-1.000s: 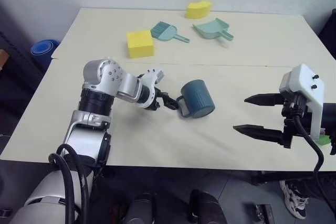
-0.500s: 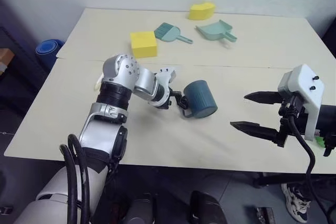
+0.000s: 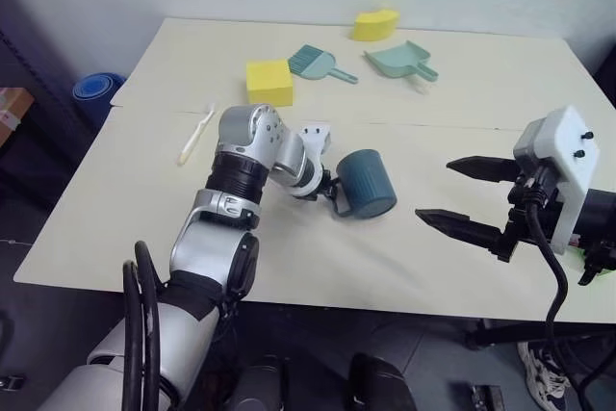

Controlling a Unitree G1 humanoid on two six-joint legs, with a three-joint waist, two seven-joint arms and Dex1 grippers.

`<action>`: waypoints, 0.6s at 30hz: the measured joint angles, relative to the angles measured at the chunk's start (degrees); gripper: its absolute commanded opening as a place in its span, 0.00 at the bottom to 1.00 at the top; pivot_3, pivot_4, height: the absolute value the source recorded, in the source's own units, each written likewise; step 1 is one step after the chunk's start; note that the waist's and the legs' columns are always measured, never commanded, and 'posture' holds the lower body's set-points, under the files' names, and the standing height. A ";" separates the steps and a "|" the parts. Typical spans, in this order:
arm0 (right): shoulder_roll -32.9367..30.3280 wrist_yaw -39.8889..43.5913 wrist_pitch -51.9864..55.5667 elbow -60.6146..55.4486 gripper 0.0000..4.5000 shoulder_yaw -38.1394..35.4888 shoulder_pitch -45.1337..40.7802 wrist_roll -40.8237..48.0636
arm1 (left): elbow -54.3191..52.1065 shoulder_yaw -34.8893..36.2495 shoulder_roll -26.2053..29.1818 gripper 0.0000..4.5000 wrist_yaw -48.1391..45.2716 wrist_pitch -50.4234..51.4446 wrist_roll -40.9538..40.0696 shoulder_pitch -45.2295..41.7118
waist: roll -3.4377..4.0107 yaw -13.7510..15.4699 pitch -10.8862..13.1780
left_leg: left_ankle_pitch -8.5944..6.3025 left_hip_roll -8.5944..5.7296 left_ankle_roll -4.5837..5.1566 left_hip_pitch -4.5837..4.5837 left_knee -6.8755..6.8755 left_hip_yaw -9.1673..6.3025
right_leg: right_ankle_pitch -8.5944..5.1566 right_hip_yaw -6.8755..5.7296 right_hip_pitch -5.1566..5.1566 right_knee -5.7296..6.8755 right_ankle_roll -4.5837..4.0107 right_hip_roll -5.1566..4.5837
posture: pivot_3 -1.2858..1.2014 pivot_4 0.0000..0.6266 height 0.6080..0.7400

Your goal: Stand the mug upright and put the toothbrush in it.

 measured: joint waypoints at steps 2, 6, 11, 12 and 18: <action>-0.14 -1.24 -0.37 0.02 1.00 -0.02 0.17 1.38 | 0.32 0.00 -0.60 0.53 -1.14 -0.45 1.19 -0.25 | -0.01 0.15 0.00 | 0.00 0.00 0.00 -0.01 0.00 0.01 | 0.00 0.00 0.01 -0.03 0.00 0.00 | 0.52 0.24 1.00; -1.25 -3.18 -1.13 0.19 1.00 -0.13 0.80 3.22 | 2.39 0.22 -1.51 0.53 -3.09 -2.23 3.37 -1.13 | -0.02 0.38 -0.01 | 0.00 0.00 0.01 -0.01 0.00 0.02 | 0.00 0.00 0.01 -0.05 0.00 0.00 | 0.52 0.24 1.00; -3.60 -2.94 -1.26 0.17 1.00 -1.53 4.37 5.07 | 4.62 1.72 -1.98 0.33 -4.81 -4.63 5.74 -1.46 | -0.10 0.48 -0.10 | 0.00 0.01 0.02 -0.02 0.00 0.02 | 0.00 0.00 0.02 -0.10 0.00 -0.01 | 0.52 0.24 1.00; -4.18 -2.49 -1.27 0.11 1.00 -2.43 5.08 5.56 | 4.85 1.94 -1.95 0.26 -5.07 -4.87 6.33 -1.46 | -0.10 0.48 -0.10 | -0.01 0.01 0.02 -0.03 0.00 0.02 | 0.00 -0.01 0.02 -0.10 0.00 0.00 | 0.52 0.24 1.00; -5.11 -1.50 -2.32 0.02 1.00 -4.75 7.27 6.09 | 6.55 4.25 -3.37 0.00 -6.30 -5.68 7.21 -1.51 | -0.17 0.40 -0.10 | -0.01 0.03 0.03 -0.08 -0.04 0.00 | 0.00 -0.04 -0.04 -0.10 0.00 0.00 | 0.52 0.24 1.00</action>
